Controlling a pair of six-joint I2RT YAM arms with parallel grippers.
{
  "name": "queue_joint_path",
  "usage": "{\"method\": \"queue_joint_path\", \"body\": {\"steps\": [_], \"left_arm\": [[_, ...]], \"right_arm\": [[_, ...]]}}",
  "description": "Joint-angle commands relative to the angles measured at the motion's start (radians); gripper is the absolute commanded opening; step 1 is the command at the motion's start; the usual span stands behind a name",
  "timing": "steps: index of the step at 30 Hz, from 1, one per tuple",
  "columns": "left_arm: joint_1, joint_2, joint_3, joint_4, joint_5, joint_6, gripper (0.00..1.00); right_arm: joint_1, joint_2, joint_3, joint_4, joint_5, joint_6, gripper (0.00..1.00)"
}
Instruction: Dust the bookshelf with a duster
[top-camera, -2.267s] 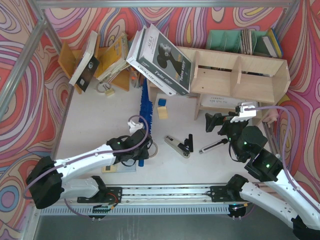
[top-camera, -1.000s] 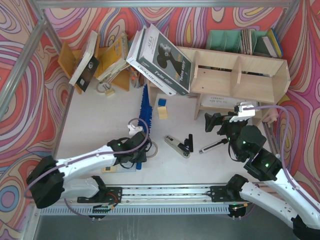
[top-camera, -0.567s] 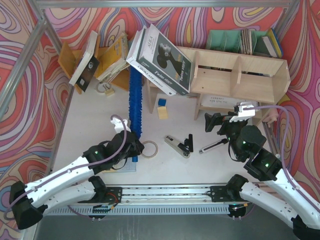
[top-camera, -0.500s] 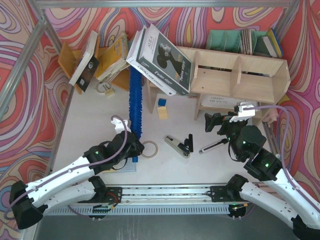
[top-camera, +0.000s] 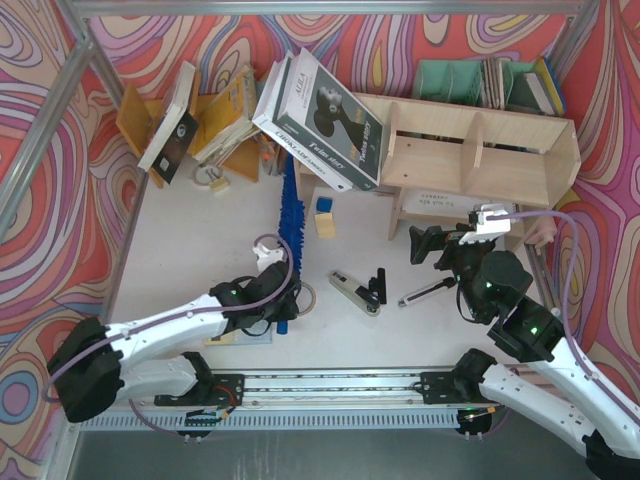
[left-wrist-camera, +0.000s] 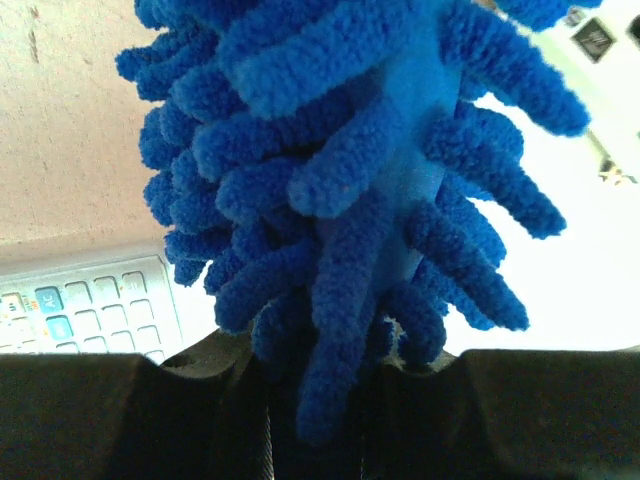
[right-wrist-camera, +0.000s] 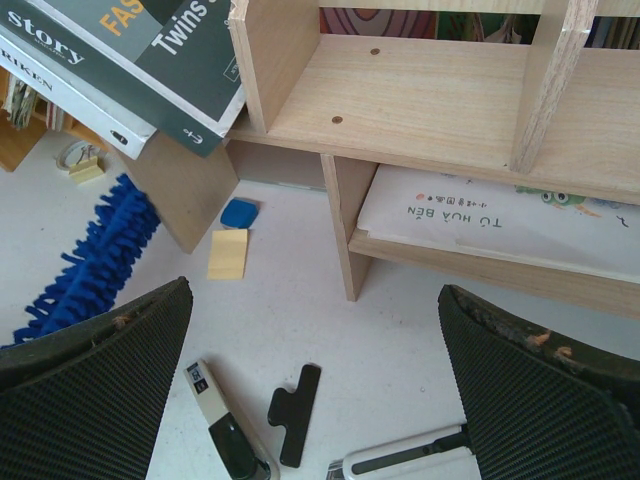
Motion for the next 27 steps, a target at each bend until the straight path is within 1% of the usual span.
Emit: {"method": "queue_joint_path", "body": {"steps": [1,7,13,20,27], "left_arm": [[0.001,0.083,-0.015,0.053,0.025,0.005,0.0],[0.004,0.162,-0.02,0.084,0.021,0.001,0.0],[0.005,0.137,-0.004,0.062,-0.009,0.018,0.0],[0.006,0.002,0.038,-0.014,-0.078,0.045,0.0],[0.006,-0.192,0.091,-0.063,-0.133,0.099,0.0]], "right_arm": [[0.004,-0.011,0.0,0.007,0.003,0.008,0.99],[0.004,-0.017,0.001,0.005,0.004,0.008,0.99],[0.004,-0.019,-0.001,0.004,0.002,0.01,0.99],[0.003,-0.019,0.0,0.004,0.003,0.009,0.99],[0.004,-0.018,-0.002,0.006,0.001,0.013,0.99]]}}
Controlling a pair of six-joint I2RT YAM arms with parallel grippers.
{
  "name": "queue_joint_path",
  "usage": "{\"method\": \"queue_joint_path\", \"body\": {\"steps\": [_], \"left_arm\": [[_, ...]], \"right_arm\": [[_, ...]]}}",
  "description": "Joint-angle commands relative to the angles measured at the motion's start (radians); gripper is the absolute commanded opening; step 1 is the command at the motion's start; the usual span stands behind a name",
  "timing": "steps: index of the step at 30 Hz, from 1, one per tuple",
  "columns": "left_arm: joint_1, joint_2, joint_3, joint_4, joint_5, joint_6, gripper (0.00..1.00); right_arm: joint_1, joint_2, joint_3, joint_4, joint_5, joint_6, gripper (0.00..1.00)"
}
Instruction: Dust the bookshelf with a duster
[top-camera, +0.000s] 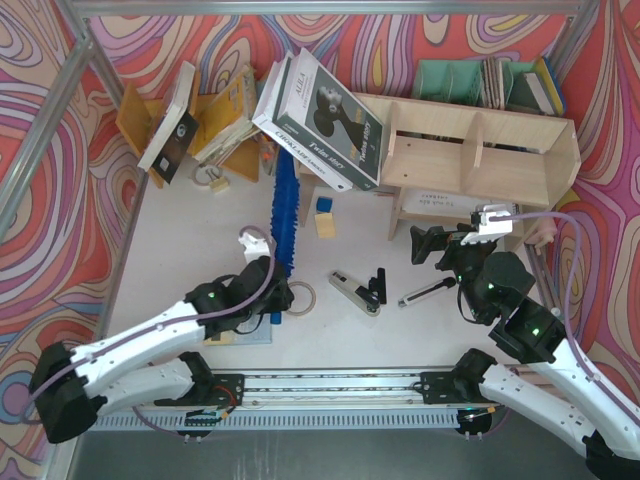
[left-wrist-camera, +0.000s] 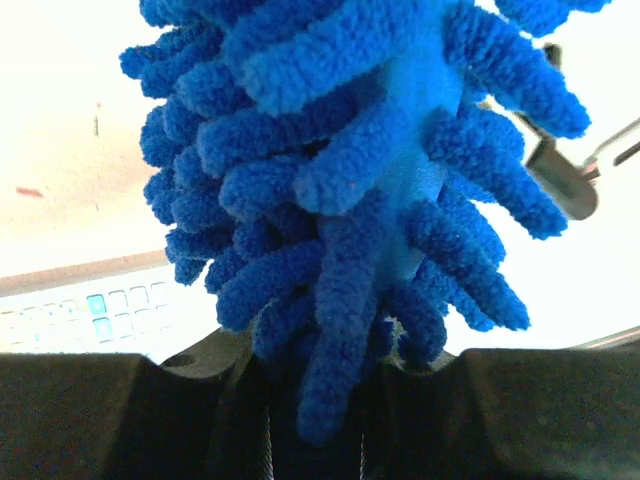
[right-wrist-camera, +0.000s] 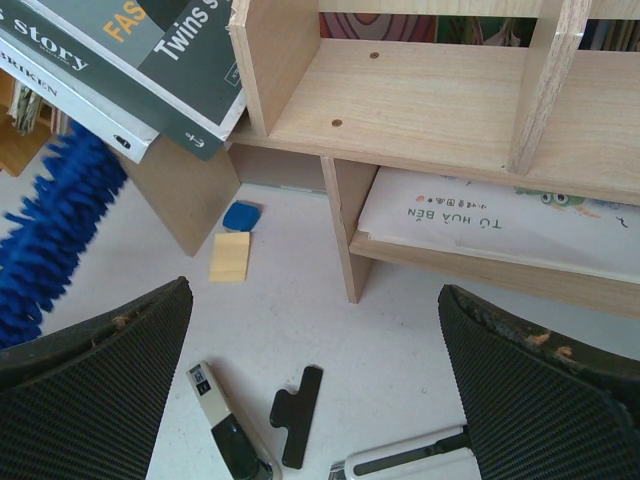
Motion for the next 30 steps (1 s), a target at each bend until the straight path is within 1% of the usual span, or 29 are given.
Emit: {"method": "queue_joint_path", "body": {"steps": [1,5,13,18,25,27,30], "left_arm": [[0.002,-0.121,0.059,-0.012,-0.072,0.071,0.0],[0.002,-0.2,0.1,-0.033,-0.075,0.099,0.0],[0.002,-0.246,0.15,-0.086,-0.106,0.122,0.0],[0.001,-0.297,0.178,-0.135,-0.191,0.127,0.0],[0.001,-0.374,0.274,-0.264,-0.383,0.136,0.0],[0.001,-0.393,0.306,-0.275,-0.412,0.157,0.0],[0.001,-0.402,0.367,-0.283,-0.416,0.183,0.0]], "right_arm": [[0.004,-0.007,-0.002,0.008,0.002,0.01,0.99],[0.004,-0.007,-0.003,0.007,0.002,0.01,0.99],[0.004,-0.003,-0.002,0.008,0.001,0.009,0.99],[0.004,-0.003,-0.001,0.009,0.003,0.005,0.99],[0.004,-0.008,0.018,0.002,0.006,0.004,0.99],[0.004,-0.017,0.032,-0.008,0.005,0.011,0.99],[0.004,-0.031,0.056,-0.017,0.016,0.021,0.99]]}}
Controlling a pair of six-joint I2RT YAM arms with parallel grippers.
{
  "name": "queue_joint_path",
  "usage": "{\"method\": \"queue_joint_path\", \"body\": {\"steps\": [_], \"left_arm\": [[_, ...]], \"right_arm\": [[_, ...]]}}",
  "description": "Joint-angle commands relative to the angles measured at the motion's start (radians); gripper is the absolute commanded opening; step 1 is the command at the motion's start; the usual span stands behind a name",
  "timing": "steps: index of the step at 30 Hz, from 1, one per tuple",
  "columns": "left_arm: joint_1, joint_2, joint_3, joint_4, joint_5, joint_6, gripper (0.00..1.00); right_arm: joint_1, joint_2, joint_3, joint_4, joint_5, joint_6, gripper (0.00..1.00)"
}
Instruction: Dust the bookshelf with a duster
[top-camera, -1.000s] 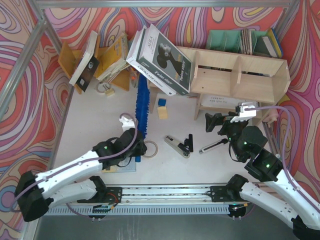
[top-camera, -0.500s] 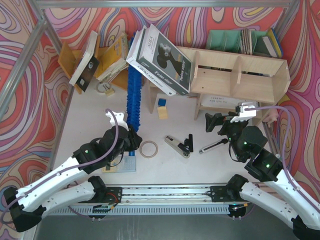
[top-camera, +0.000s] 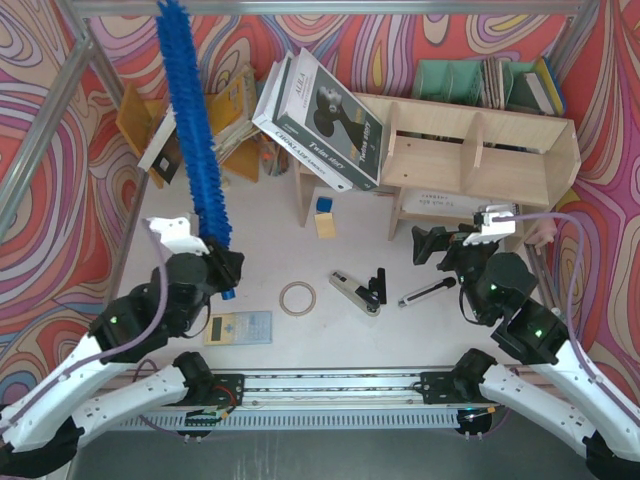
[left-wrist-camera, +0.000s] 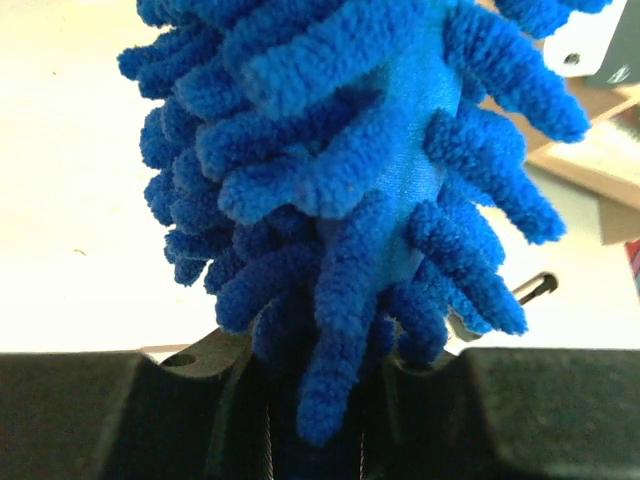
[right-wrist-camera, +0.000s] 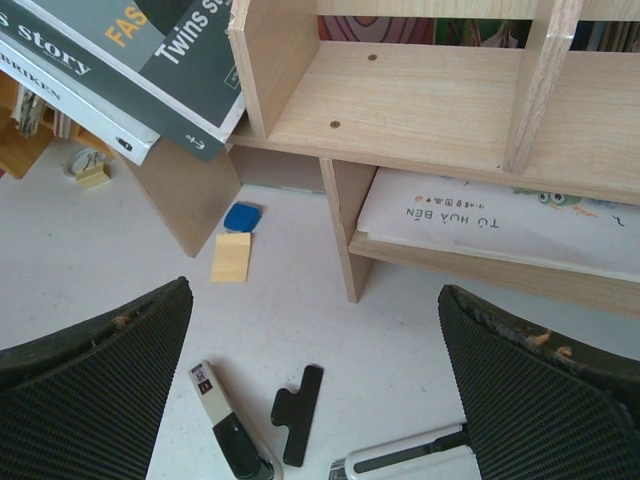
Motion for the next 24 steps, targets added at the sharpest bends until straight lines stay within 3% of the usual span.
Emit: {"method": "queue_joint_path", "body": {"steps": [1,7,11,17,19,24], "left_arm": [[0.002,-0.02,0.097,-0.018,-0.084,0.065,0.0],[0.001,0.015,0.232,-0.02,0.0,0.084,0.0],[0.001,0.045,0.304,0.045,0.13,0.063,0.0],[-0.006,0.206,0.439,0.08,0.32,0.033,0.0],[-0.043,0.262,0.463,0.092,0.305,0.036,0.0],[-0.306,0.407,0.57,0.147,0.075,0.16,0.0]], "right_arm": [[0.003,-0.028,0.065,-0.015,0.017,0.026,0.99],[0.004,0.018,0.184,-0.092,0.054,0.056,0.99],[0.004,0.059,0.279,-0.159,0.082,0.095,0.99],[0.004,0.101,0.394,-0.202,0.101,0.106,0.99],[0.004,0.114,0.434,-0.215,0.121,0.108,0.99],[0.004,0.136,0.479,-0.218,0.137,0.101,0.99]]}}
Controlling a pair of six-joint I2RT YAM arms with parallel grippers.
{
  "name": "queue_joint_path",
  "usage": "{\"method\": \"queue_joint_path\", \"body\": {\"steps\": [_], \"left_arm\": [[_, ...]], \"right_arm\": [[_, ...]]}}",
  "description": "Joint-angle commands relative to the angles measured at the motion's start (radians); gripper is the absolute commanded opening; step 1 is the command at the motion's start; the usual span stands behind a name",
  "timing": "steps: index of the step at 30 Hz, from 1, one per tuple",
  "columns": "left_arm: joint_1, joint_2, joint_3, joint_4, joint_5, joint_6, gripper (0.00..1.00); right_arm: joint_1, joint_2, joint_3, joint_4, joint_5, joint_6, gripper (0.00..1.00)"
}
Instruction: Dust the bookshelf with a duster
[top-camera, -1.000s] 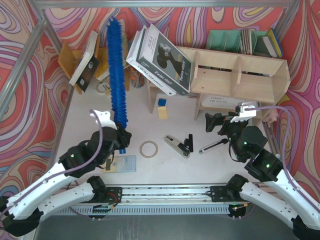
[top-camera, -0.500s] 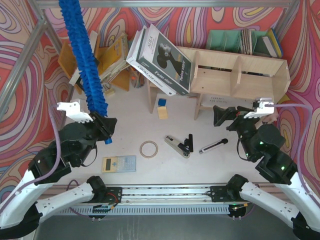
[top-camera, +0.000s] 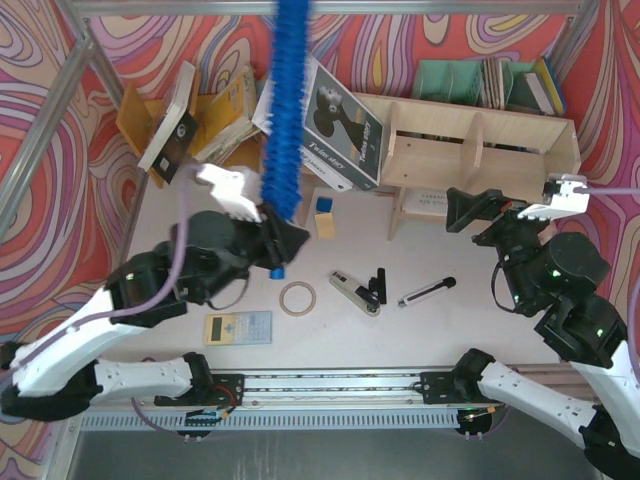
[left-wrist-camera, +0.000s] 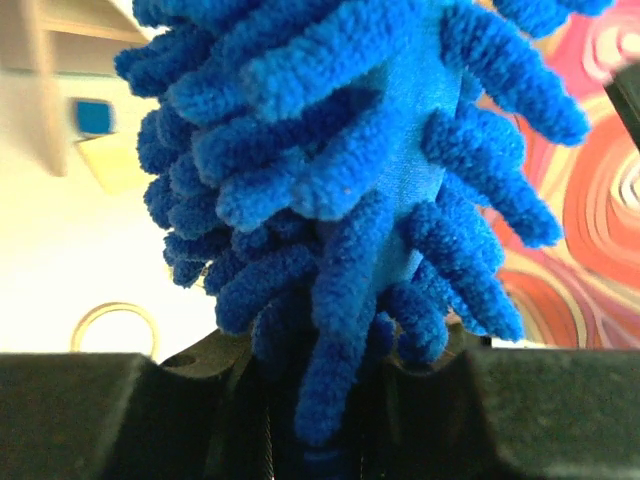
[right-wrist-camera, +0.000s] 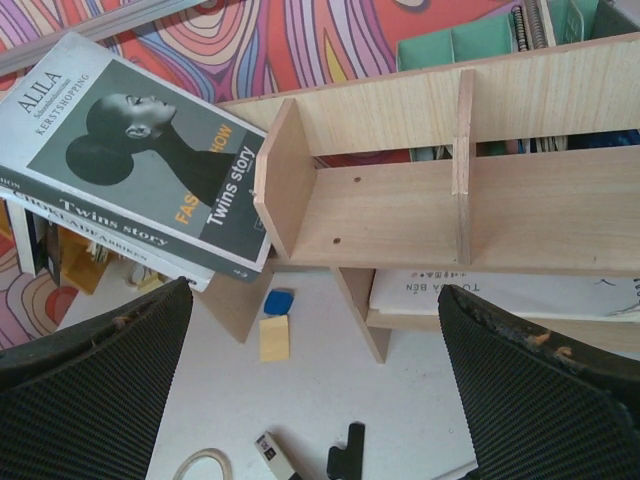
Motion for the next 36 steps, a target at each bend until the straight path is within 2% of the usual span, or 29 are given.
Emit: {"method": "queue_joint_path", "body": {"steps": [1,4,7,14,18,23,29,36], "left_arm": [[-0.161,0.105,0.106,0.106,-0.128,0.111,0.0],[-0.225,0.181,0.142,0.175,-0.128,0.127,0.0],[-0.272,0.264,0.18,0.175,-0.118,0.132,0.0],[-0.282,0.382,0.099,0.159,-0.068,0.045,0.0],[-0.281,0.45,0.081,0.138,-0.086,-0.024,0.0],[-0.276,0.562,0.208,0.047,-0.139,-0.054,0.0],[-0.215,0.693,0.351,-0.059,-0.128,-0.137,0.0],[-0.156,0.787,0.405,-0.04,-0.096,-0.132,0.0]], "right_arm": [[0.004,0.015,0.038,-0.014,0.036,0.003,0.99],[0.004,0.023,0.055,-0.011,0.043,-0.005,0.99],[0.005,0.035,0.086,-0.02,0.069,-0.011,0.99],[0.004,0.04,0.134,-0.013,0.093,-0.026,0.99],[0.004,0.051,0.14,-0.016,0.076,-0.012,0.99],[0.004,0.046,0.132,-0.019,0.073,0.004,0.99],[0.004,0.022,0.128,-0.042,0.09,0.009,0.99],[0.004,-0.007,0.114,-0.052,0.11,0.006,0.99]]}}
